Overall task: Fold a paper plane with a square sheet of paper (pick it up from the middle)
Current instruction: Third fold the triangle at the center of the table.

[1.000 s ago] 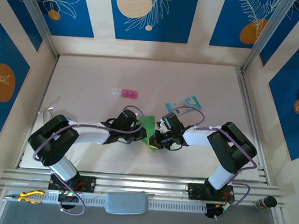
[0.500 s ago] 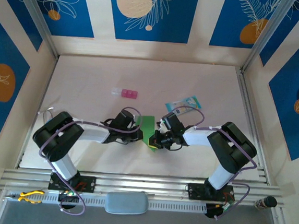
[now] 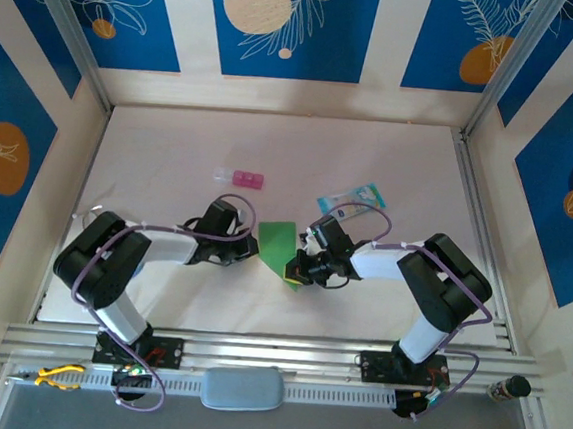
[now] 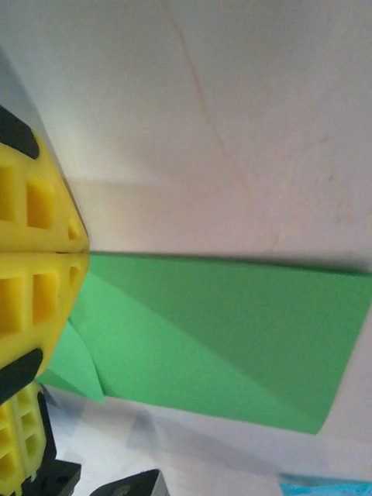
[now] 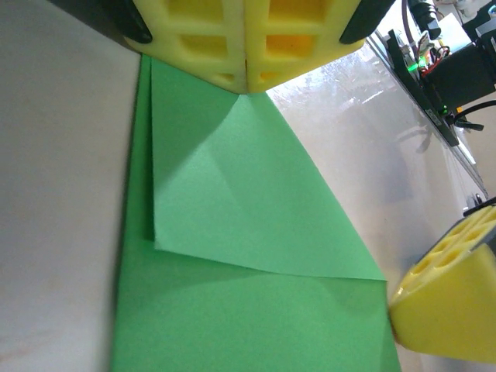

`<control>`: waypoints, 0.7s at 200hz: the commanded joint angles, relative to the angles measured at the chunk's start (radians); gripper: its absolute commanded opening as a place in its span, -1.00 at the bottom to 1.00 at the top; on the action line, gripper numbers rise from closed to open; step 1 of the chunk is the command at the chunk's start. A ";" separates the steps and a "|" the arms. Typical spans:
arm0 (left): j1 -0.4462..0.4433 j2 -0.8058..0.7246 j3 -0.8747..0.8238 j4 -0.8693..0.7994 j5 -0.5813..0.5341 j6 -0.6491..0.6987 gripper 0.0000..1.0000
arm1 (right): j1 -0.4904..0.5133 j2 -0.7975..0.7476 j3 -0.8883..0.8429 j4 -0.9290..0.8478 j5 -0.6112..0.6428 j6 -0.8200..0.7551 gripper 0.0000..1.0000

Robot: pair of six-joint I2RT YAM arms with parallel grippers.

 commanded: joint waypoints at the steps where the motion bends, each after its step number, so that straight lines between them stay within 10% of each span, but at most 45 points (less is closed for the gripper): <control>1: 0.012 -0.057 0.008 -0.070 -0.029 0.025 -0.89 | -0.005 0.011 -0.033 -0.143 0.056 -0.017 -0.98; 140: -0.090 0.081 0.085 -0.033 0.091 0.065 -0.81 | -0.005 0.000 -0.005 -0.154 0.044 -0.022 -0.97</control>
